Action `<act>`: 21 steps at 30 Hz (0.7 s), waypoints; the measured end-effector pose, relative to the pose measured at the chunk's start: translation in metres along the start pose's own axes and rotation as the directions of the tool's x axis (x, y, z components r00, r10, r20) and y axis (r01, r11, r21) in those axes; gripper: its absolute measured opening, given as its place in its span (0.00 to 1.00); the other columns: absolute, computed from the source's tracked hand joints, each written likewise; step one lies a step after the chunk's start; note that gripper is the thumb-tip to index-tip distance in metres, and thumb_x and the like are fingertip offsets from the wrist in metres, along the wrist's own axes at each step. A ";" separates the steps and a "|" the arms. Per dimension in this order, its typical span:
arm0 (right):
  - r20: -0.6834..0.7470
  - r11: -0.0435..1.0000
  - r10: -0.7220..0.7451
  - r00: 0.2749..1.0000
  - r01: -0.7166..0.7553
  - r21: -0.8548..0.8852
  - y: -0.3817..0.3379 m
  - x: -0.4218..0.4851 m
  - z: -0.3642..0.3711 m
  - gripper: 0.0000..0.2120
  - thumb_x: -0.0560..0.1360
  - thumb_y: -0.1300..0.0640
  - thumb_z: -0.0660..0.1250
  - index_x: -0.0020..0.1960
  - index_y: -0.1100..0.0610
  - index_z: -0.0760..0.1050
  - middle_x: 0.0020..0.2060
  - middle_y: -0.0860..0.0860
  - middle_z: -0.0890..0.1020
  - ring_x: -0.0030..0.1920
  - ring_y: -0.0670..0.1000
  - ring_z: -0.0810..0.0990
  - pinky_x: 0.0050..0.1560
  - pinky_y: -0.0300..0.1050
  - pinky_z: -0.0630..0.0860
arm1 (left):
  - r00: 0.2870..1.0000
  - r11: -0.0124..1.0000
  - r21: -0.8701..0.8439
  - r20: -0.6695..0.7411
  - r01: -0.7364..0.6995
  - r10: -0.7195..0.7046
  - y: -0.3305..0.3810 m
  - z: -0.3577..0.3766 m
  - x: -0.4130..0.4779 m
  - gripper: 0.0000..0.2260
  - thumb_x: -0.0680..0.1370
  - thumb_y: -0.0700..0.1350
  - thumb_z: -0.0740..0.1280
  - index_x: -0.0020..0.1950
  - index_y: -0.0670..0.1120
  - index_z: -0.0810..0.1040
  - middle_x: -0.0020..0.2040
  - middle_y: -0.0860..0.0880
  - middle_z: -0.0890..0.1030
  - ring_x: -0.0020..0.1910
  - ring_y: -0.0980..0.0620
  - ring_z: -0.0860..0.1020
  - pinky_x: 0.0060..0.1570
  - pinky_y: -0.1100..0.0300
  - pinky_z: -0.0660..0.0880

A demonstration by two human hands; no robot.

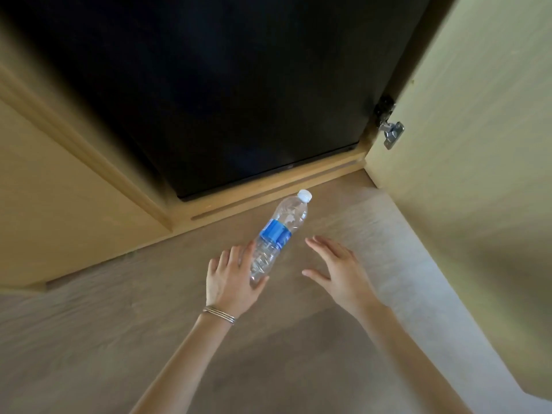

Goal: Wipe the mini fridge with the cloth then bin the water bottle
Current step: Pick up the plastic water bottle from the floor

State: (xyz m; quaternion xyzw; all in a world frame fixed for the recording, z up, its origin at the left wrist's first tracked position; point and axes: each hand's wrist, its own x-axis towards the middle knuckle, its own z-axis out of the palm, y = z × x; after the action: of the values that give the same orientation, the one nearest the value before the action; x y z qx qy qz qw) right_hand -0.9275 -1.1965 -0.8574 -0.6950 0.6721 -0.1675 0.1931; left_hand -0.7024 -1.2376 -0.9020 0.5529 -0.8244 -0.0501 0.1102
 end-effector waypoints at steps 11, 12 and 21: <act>0.099 0.961 0.223 0.970 -0.236 0.146 0.008 -0.019 0.003 0.28 0.74 0.47 0.66 0.71 0.53 0.63 0.68 0.48 0.68 0.64 0.50 0.71 0.57 0.47 0.72 | 0.997 0.989 -0.147 0.065 -0.026 0.035 0.066 -0.005 -0.071 0.30 0.71 0.66 0.60 0.62 0.47 0.79 0.51 0.52 0.83 0.47 0.50 0.82 0.45 0.55 0.77; 0.096 0.945 0.245 0.965 -0.260 0.199 0.007 -0.020 0.007 0.29 0.73 0.47 0.68 0.70 0.54 0.64 0.67 0.48 0.69 0.63 0.49 0.71 0.57 0.45 0.72 | 0.998 0.991 -0.130 0.048 -0.045 0.052 0.062 -0.007 -0.071 0.30 0.72 0.65 0.60 0.63 0.46 0.79 0.52 0.51 0.82 0.48 0.49 0.81 0.46 0.54 0.77; 0.195 0.961 0.180 0.964 -0.215 0.173 -0.008 -0.019 0.026 0.37 0.69 0.61 0.69 0.72 0.45 0.57 0.70 0.41 0.63 0.65 0.48 0.70 0.54 0.49 0.75 | 0.996 0.995 0.048 -0.024 -0.086 0.087 0.009 -0.019 -0.056 0.27 0.75 0.59 0.60 0.64 0.42 0.78 0.60 0.45 0.80 0.56 0.43 0.78 0.53 0.48 0.74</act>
State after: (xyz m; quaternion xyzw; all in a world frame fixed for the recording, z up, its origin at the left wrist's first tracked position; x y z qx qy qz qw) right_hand -0.9085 -1.1759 -0.8755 -0.6144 0.6990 -0.1489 0.3342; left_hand -0.6855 -1.1820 -0.8892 0.5198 -0.8469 -0.0188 0.1102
